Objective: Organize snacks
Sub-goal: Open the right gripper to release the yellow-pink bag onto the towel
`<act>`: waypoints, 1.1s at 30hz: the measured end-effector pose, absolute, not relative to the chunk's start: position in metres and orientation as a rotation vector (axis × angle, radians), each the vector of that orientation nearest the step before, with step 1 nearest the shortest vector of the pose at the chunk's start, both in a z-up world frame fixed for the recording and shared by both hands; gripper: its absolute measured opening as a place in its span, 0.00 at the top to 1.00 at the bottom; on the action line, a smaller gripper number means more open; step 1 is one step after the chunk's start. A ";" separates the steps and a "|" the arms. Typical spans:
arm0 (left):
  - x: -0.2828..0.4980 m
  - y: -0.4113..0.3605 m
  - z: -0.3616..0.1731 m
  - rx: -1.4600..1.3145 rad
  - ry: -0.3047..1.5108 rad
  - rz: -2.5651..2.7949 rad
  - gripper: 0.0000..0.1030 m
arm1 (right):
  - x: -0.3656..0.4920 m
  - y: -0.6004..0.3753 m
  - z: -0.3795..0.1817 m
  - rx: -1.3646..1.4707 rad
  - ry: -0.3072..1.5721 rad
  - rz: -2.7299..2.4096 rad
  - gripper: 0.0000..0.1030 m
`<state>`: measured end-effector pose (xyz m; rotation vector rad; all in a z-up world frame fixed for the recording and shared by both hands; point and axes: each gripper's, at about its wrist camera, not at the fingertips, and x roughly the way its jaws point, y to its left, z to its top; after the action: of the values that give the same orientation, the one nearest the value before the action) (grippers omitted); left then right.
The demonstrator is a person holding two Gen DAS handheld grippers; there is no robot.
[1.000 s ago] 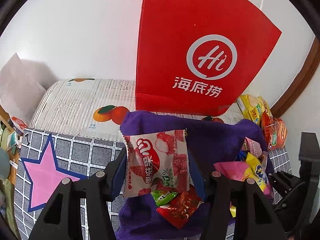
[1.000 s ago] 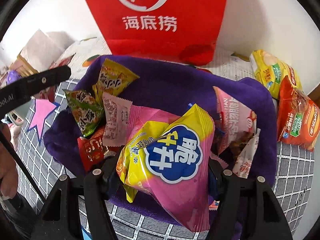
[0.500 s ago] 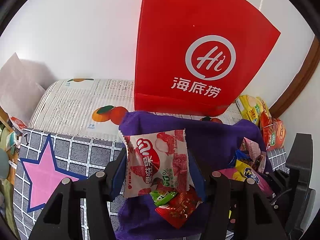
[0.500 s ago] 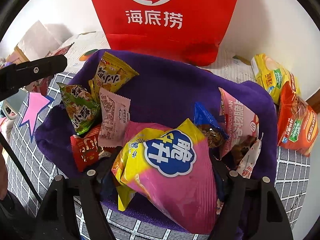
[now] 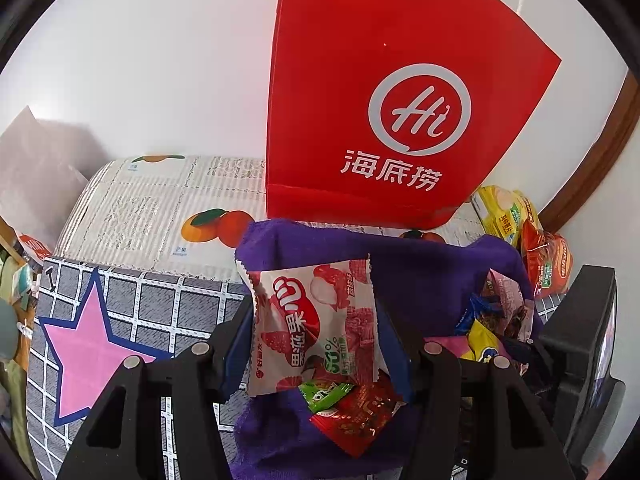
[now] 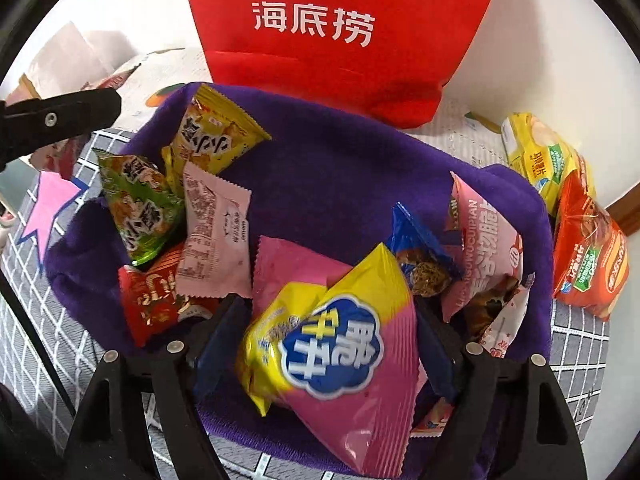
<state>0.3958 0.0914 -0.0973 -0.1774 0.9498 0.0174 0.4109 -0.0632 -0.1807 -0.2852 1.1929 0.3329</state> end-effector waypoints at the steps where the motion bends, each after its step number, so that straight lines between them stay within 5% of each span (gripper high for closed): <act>1: 0.396 0.091 -0.097 -0.177 0.949 0.016 0.46 | 0.411 -0.064 -0.180 -0.283 1.188 0.332 0.21; 17: 0.391 0.065 -0.101 -0.165 0.980 -0.088 0.46 | 0.414 -0.146 -0.111 0.012 1.023 0.285 0.21; 33: 0.392 0.037 -0.120 -0.139 1.065 -0.156 0.44 | 0.419 -0.179 -0.107 0.168 1.000 0.246 0.26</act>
<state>0.3925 0.0375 -0.1204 -0.1391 1.0647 -0.1562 0.4189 -0.1794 -0.1067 0.1678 1.0004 0.2455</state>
